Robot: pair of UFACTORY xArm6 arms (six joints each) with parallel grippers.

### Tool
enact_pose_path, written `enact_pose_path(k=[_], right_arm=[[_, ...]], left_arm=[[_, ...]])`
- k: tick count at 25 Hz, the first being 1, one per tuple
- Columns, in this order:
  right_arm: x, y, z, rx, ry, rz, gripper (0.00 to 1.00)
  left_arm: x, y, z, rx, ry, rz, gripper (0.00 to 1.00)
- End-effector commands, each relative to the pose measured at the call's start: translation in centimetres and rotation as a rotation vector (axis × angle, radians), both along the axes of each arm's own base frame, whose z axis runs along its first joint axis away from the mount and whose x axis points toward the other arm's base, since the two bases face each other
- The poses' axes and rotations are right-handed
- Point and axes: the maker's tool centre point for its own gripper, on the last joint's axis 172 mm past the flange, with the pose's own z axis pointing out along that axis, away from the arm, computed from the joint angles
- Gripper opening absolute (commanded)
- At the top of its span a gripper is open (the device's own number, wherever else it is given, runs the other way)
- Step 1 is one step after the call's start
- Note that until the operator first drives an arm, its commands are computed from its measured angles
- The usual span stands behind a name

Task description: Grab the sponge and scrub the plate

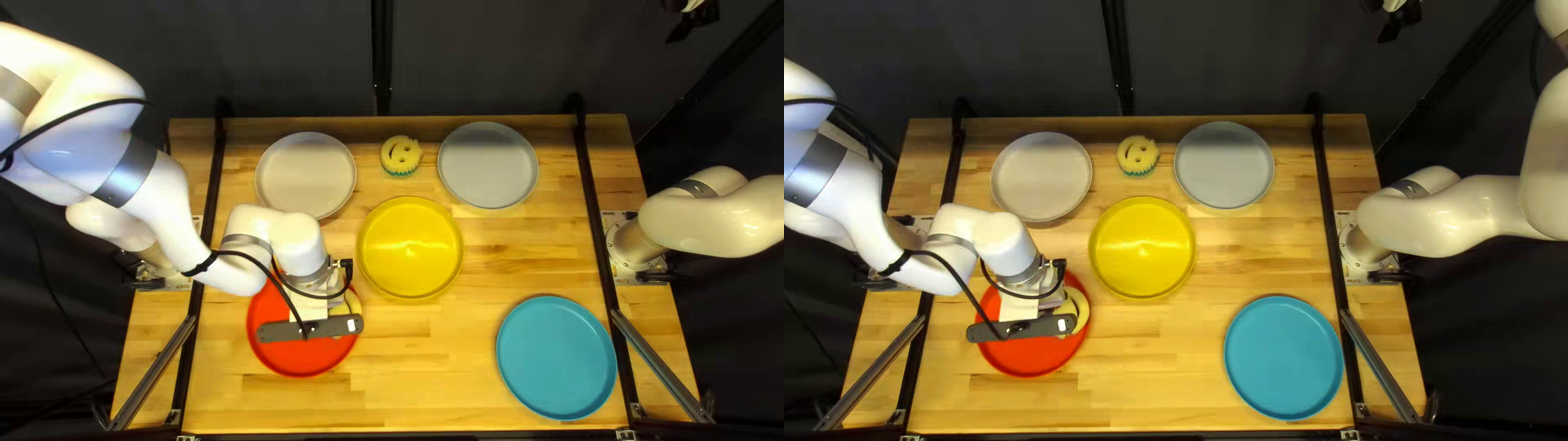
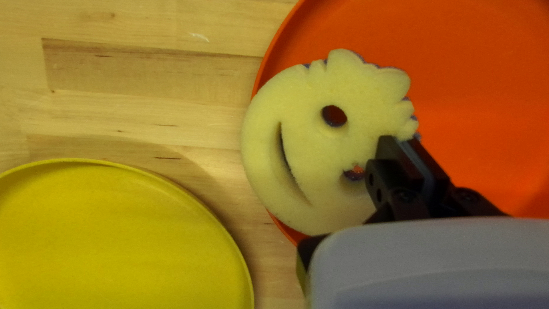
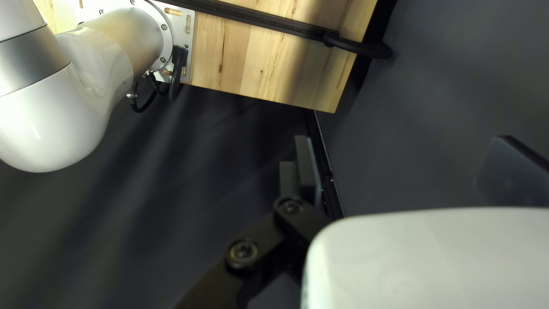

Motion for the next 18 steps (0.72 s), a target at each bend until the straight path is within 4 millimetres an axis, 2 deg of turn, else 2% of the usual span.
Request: enact_pose_path(k=[1,6,13,16,18], right_arm=[[0.0,0.0,0.0,0.000,0.000,0.000,1.00],[0.0,0.0,0.0,0.000,0.000,0.000,1.00],[0.0,0.0,0.0,0.000,0.000,0.000,1.00],[0.0,0.0,0.0,0.000,0.000,0.000,1.00],[0.0,0.0,0.0,0.000,0.000,0.000,1.00]], left_arm=[[-1.8,-0.6,-0.2,0.002,0.024,0.012,0.00],[-4.3,-1.1,0.3,0.007,0.064,0.038,0.00],[-7.1,0.2,0.1,0.006,0.105,0.073,0.00],[-7.1,0.3,0.0,0.004,0.110,0.086,0.00],[-5.6,0.5,-0.3,0.004,0.106,0.088,0.00]])
